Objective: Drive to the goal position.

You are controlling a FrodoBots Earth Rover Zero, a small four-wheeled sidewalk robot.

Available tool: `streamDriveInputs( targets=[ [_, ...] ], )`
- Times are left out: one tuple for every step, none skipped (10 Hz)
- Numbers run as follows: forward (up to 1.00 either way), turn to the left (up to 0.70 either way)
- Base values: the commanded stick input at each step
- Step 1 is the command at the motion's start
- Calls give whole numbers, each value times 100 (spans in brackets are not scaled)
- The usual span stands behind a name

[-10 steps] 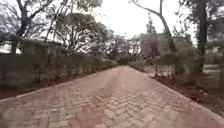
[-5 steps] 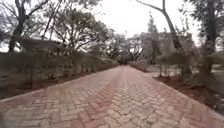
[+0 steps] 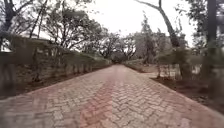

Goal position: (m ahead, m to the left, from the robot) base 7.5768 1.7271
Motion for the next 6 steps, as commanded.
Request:
streamDriveInputs(
  targets=[
    [70,0],
    [70,0],
    [70,0],
    [70,0],
    [70,0],
    [70,0]
  ],
)
